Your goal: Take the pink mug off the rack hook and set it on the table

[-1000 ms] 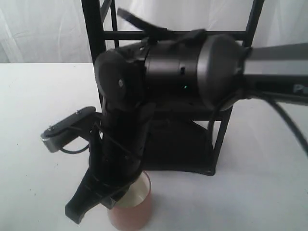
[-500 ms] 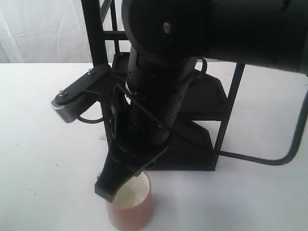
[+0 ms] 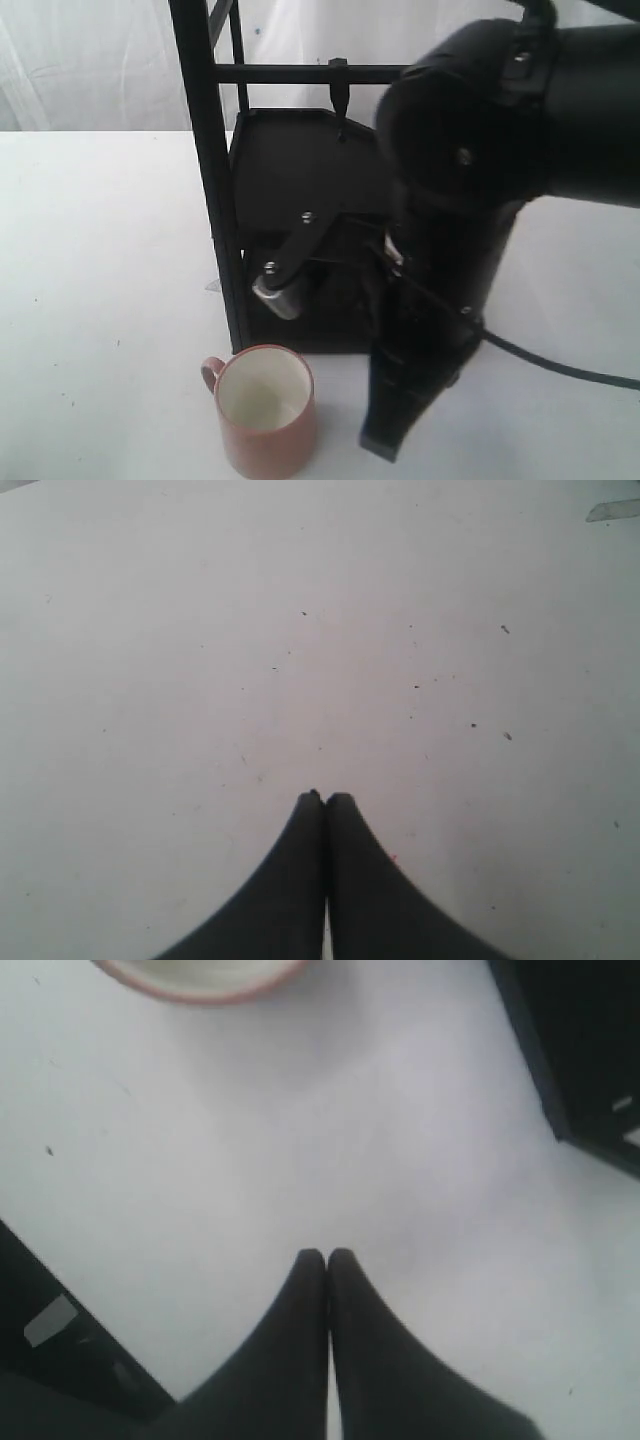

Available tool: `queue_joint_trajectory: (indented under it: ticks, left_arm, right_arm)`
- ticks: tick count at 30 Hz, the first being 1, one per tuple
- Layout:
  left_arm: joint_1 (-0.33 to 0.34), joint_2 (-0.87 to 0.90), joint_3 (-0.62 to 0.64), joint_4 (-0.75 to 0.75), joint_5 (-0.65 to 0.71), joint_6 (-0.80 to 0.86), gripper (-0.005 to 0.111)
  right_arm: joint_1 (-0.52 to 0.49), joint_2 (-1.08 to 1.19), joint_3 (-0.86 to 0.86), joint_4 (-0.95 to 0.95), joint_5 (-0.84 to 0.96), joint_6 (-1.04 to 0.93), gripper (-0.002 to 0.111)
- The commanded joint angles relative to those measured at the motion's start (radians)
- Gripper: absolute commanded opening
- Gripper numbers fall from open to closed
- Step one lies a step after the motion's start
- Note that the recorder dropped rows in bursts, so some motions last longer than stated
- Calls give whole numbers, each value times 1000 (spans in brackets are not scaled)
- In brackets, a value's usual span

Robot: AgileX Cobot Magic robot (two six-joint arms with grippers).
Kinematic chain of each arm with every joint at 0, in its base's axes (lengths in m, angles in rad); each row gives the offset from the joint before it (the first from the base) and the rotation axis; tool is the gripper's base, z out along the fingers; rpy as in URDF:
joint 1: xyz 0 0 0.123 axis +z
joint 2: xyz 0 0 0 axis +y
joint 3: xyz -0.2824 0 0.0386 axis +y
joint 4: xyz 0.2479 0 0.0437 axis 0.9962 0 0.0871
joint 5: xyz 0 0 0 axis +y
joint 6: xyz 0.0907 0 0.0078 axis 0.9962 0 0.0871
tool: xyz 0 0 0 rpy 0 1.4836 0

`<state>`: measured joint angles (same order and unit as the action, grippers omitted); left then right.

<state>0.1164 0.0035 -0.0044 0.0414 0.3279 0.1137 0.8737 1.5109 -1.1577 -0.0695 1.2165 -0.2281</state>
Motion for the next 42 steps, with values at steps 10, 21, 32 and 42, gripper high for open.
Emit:
queue_joint_trajectory:
  ticks: [10, 21, 32, 42]
  left_arm:
    - [1, -3, 4, -10, 18, -4, 0]
    - [1, -3, 4, -10, 18, -4, 0]
    - [1, -3, 4, -10, 18, -4, 0]
    - [1, -3, 4, -10, 18, -4, 0]
  right_arm:
    - [-504, -194, 223, -78, 5, 61, 0]
    - [-627, -308, 422, -197, -382, 454, 0]
    - [-625, -783, 660, -189, -736, 648, 0]
    - [-625, -1104, 660, -193, -741, 648, 0]
